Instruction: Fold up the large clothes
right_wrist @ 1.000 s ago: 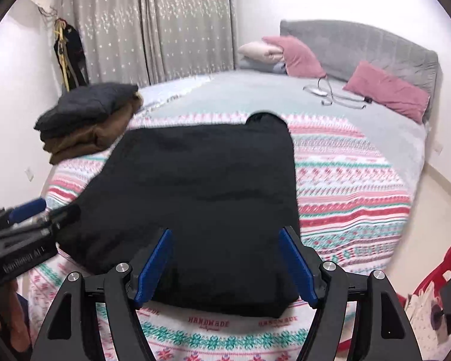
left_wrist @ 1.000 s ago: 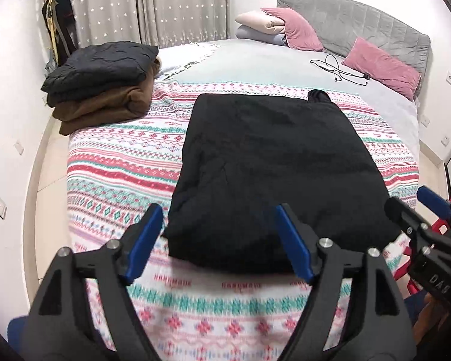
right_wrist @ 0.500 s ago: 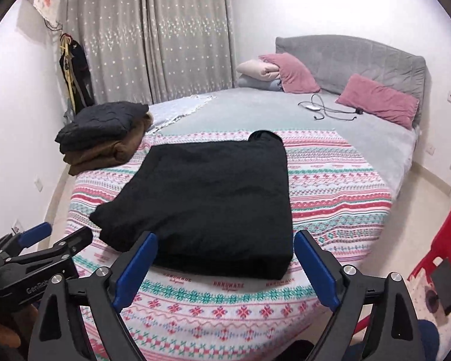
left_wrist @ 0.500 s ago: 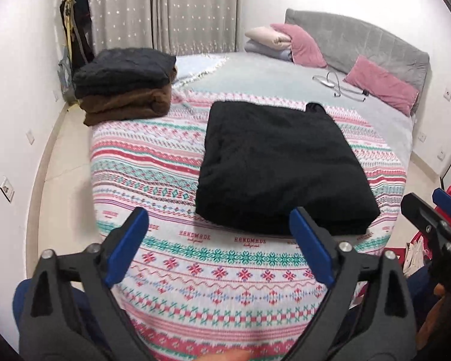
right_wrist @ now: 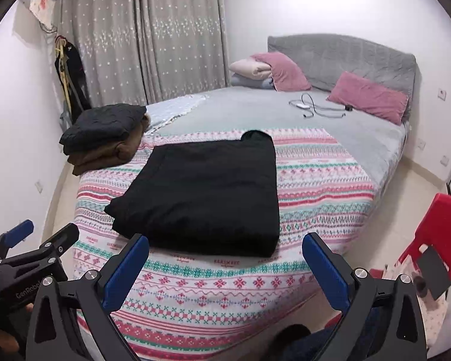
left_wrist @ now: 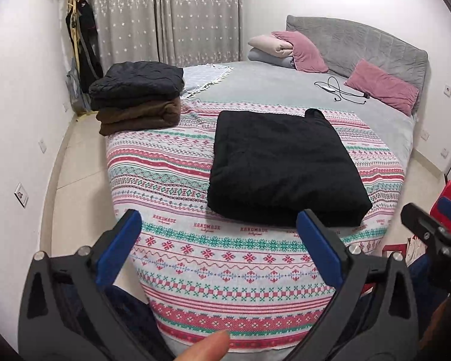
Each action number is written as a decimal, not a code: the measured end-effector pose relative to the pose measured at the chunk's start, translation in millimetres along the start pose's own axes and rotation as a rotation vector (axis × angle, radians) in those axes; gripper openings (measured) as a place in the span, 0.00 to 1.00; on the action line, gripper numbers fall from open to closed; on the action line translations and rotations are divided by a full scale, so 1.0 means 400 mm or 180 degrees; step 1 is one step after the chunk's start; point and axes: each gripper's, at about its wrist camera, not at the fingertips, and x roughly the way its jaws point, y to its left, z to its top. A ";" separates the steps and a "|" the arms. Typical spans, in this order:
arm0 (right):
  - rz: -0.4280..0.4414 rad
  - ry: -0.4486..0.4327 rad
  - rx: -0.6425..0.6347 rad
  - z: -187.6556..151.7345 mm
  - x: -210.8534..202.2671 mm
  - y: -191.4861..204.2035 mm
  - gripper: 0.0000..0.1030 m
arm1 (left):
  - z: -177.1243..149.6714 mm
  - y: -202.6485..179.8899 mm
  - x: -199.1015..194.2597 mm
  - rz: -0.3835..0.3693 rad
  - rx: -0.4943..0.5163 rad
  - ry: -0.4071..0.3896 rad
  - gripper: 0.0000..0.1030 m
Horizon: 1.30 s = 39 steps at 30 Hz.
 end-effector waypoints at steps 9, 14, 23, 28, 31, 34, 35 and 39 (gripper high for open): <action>0.0005 0.0100 -0.0026 -0.024 0.034 0.007 1.00 | -0.018 -0.022 0.021 0.0097 0.0025 0.0098 1.00; 0.0000 0.0069 -0.0031 -0.022 0.033 0.007 1.00 | -0.020 -0.037 0.025 0.0081 0.0081 0.0130 1.00; -0.0034 0.0060 0.0028 -0.022 0.037 -0.007 1.00 | -0.019 -0.048 0.035 0.0026 0.0114 0.0185 1.00; -0.0035 0.0065 0.0024 -0.023 0.040 -0.006 1.00 | -0.021 -0.050 0.041 0.0012 0.0149 0.0201 1.00; -0.0037 0.0078 0.0023 -0.025 0.045 -0.005 1.00 | -0.021 -0.053 0.042 0.0007 0.0155 0.0204 1.00; -0.0042 0.0079 0.0024 -0.025 0.047 -0.006 1.00 | -0.020 -0.054 0.045 0.0002 0.0153 0.0221 1.00; -0.0044 0.0080 0.0025 -0.025 0.047 -0.007 1.00 | -0.020 -0.054 0.047 0.0000 0.0152 0.0226 1.00; -0.0056 0.0080 0.0022 -0.025 0.050 -0.007 1.00 | -0.020 -0.053 0.049 -0.0007 0.0159 0.0228 1.00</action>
